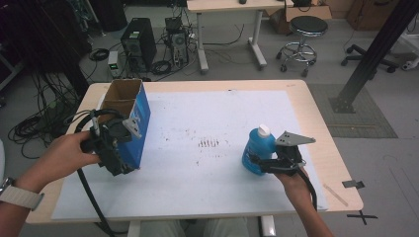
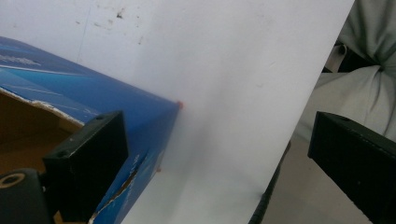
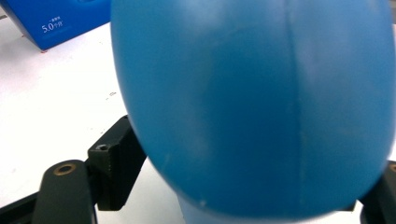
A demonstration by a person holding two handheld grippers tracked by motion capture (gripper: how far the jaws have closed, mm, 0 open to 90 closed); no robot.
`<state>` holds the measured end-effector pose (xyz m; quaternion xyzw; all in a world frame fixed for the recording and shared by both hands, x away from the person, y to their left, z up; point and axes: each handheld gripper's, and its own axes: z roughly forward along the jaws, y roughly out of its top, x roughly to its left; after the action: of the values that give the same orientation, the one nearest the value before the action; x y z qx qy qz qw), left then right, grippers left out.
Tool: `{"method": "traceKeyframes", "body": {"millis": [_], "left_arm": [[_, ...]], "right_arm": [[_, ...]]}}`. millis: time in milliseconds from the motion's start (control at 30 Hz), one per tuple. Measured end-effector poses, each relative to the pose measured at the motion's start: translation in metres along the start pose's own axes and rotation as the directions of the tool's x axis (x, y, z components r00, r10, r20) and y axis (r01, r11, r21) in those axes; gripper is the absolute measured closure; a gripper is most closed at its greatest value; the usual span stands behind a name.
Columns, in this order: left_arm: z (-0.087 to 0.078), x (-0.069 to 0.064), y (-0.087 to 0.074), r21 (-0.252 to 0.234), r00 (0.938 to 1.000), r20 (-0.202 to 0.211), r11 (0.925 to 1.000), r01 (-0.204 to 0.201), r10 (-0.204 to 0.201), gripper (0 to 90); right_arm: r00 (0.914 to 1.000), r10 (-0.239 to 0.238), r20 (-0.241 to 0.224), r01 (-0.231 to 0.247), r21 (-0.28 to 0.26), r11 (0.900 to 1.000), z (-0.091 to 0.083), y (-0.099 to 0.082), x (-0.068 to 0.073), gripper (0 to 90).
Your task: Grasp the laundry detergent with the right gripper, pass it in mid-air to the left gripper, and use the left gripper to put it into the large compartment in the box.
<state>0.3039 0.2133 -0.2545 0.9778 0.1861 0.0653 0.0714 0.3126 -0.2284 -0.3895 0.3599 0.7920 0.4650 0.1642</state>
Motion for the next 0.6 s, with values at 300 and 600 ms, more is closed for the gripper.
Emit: {"method": "traceKeyframes", "body": {"millis": [300, 600], "left_arm": [[0.0000, 0.0000, 0.0000, 0.000, 1.0000, 0.000, 1.0000, -0.001, 0.001, 5.7], [0.0001, 0.0001, 0.0000, 0.000, 1.0000, 0.000, 1.0000, 0.001, -0.001, 5.7]], "right_arm": [[1.0000, 0.004, -0.004, -0.004, -0.001, 1.0000, 0.0010, -0.0004, -0.0005, 28.4], [1.0000, -0.002, 0.002, 0.002, -0.011, 0.9999, -0.0004, -0.0017, -0.0003, 32.7]]}}
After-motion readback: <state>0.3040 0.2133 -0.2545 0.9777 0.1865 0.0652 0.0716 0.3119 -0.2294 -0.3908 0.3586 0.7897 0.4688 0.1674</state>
